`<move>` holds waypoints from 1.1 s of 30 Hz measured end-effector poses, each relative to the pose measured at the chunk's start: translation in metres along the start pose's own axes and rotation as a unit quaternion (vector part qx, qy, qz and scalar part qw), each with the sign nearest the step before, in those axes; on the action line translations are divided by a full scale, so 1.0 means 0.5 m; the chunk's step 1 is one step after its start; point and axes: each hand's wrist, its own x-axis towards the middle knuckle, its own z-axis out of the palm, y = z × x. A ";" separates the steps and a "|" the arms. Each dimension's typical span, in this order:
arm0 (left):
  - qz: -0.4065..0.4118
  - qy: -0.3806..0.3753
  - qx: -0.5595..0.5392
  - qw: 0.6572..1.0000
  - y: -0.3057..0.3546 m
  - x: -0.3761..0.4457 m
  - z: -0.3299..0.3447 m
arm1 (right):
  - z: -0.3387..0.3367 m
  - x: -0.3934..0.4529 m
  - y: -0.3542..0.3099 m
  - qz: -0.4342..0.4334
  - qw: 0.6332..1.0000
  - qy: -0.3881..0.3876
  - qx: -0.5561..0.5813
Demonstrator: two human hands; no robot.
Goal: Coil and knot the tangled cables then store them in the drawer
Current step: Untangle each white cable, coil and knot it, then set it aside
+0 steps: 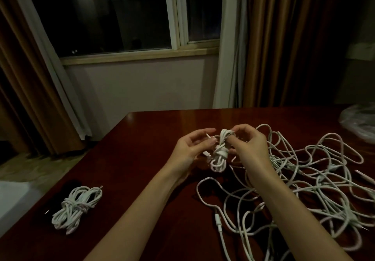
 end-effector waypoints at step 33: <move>0.129 0.066 0.270 0.952 0.012 -0.026 -0.065 | 0.000 -0.003 0.011 -0.132 0.962 -0.145 -0.188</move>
